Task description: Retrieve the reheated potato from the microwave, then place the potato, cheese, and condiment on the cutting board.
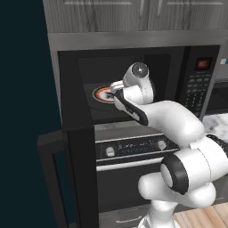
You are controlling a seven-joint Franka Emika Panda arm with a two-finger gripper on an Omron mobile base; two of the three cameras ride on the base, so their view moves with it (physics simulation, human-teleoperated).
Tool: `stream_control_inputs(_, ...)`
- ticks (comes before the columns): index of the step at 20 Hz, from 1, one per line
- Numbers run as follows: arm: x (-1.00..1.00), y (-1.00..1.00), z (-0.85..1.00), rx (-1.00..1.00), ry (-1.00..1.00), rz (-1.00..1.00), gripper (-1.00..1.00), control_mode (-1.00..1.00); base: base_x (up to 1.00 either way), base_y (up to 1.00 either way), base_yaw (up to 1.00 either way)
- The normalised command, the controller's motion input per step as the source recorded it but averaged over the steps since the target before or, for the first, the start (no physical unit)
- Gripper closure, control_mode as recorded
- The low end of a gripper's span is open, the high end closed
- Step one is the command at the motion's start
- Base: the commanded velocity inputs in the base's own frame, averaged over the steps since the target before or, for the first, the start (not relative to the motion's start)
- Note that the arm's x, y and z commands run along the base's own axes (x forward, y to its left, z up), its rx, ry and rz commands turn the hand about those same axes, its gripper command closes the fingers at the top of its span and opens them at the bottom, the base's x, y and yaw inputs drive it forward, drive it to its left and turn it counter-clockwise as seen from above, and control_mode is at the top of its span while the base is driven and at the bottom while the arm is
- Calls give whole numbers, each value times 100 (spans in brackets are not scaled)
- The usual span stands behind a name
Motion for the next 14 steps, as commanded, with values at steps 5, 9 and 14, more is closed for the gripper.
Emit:
stream_control_inputs(5,40,1,-18,0,0,0,-100,-100,0,0,0)
stream_control_inputs(9,41,3,-11,0,0,-2,-100,-100,0,0,0)
stream_control_inputs(14,29,4,-9,0,0,-5,-100,-100,0,0,0)
